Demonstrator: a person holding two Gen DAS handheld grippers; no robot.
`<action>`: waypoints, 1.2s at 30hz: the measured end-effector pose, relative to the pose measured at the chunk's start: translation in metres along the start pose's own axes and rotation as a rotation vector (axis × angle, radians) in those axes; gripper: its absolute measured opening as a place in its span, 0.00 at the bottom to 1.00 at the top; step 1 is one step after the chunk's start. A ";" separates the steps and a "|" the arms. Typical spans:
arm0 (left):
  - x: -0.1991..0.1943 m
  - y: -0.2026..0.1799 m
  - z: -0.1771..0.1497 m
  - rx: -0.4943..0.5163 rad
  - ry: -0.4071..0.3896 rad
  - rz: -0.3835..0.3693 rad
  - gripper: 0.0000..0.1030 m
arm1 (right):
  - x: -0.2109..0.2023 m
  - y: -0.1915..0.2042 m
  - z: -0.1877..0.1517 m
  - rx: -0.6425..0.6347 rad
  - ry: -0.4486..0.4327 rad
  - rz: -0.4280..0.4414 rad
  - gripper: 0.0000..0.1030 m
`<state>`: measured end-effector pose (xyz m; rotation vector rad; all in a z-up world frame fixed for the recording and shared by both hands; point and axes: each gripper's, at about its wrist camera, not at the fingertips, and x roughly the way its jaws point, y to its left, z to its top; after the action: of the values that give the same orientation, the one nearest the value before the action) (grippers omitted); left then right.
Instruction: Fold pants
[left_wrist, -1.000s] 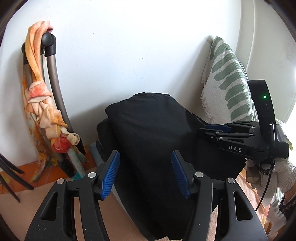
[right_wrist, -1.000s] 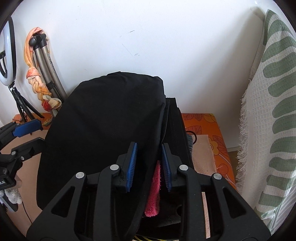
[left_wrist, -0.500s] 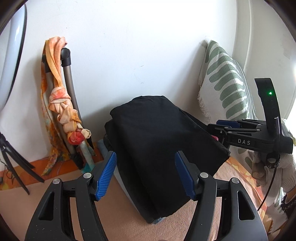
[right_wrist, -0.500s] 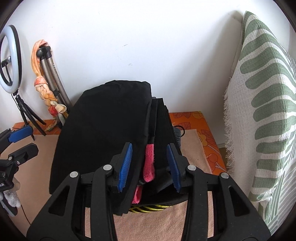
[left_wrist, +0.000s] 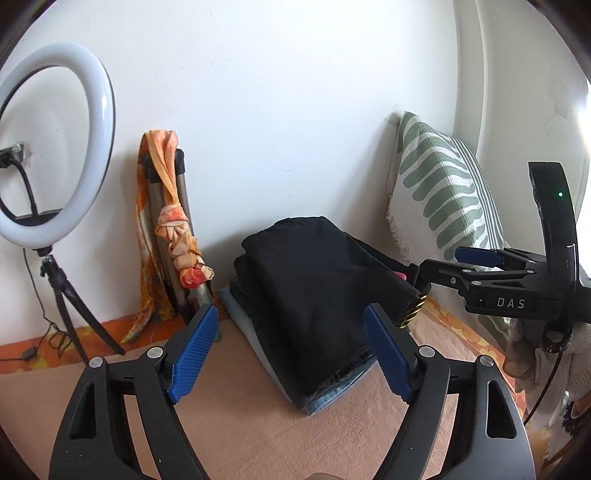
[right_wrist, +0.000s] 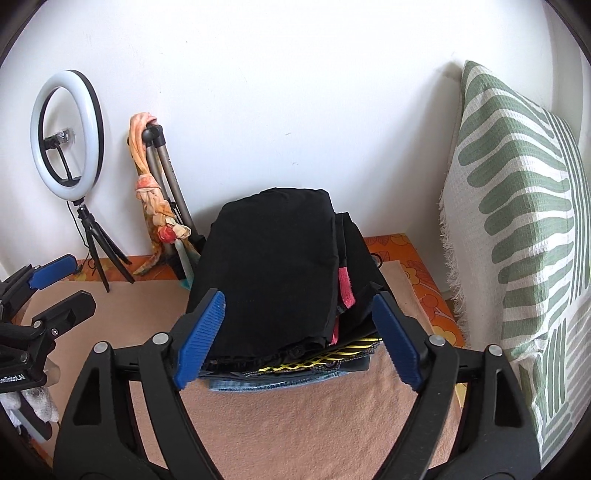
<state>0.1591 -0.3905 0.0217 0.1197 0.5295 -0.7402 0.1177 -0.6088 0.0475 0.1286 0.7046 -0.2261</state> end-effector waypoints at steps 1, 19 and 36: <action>-0.006 0.000 -0.001 -0.001 -0.006 0.003 0.79 | -0.007 0.004 -0.001 -0.002 -0.011 -0.005 0.88; -0.110 -0.002 -0.054 0.061 -0.076 0.039 0.86 | -0.098 0.075 -0.059 0.003 -0.101 -0.068 1.00; -0.133 0.007 -0.112 0.082 -0.059 0.097 0.99 | -0.110 0.106 -0.105 0.038 -0.134 -0.080 1.00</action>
<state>0.0355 -0.2718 -0.0092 0.1983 0.4338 -0.6687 -0.0031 -0.4683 0.0444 0.1203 0.5728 -0.3219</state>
